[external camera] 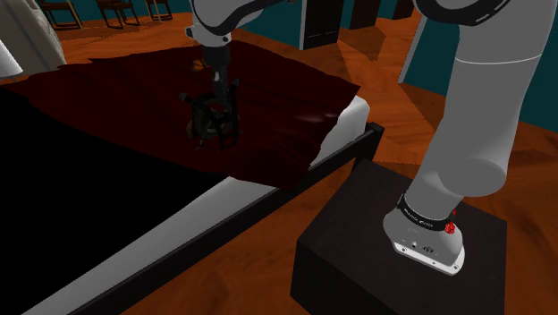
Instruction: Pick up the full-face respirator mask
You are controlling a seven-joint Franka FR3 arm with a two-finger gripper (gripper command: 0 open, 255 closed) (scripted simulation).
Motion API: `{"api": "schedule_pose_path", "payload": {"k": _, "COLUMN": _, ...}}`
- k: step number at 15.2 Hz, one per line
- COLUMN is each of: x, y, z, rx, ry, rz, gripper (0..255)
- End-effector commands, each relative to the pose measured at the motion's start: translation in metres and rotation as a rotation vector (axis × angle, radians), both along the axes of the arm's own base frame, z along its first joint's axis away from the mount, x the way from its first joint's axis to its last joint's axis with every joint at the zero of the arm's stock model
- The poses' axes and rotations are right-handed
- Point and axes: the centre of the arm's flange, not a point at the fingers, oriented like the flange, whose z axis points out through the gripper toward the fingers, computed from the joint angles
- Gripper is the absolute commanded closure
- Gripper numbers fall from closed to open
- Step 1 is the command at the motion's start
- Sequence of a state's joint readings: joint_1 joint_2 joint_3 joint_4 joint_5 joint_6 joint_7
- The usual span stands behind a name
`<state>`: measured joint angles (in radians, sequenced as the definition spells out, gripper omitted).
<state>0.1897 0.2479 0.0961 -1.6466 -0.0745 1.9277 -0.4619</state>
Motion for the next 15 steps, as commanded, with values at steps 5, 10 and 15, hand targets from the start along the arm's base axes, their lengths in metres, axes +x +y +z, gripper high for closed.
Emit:
{"api": "schedule_pose_path", "payload": {"k": 5, "x": 0.0, "y": -0.001, "z": 0.03, "rx": 0.0, "ry": -0.001, "rz": 0.0, "gripper": 255}}
{"api": "schedule_pose_path", "payload": {"k": 10, "x": 0.0, "y": -0.001, "z": 0.057, "rx": 0.0, "ry": -0.001, "rz": 0.0, "gripper": 255}}
{"api": "schedule_pose_path", "payload": {"k": 15, "x": 0.0, "y": -0.001, "z": 0.073, "rx": 0.0, "ry": -0.001, "rz": 0.0, "gripper": 255}}
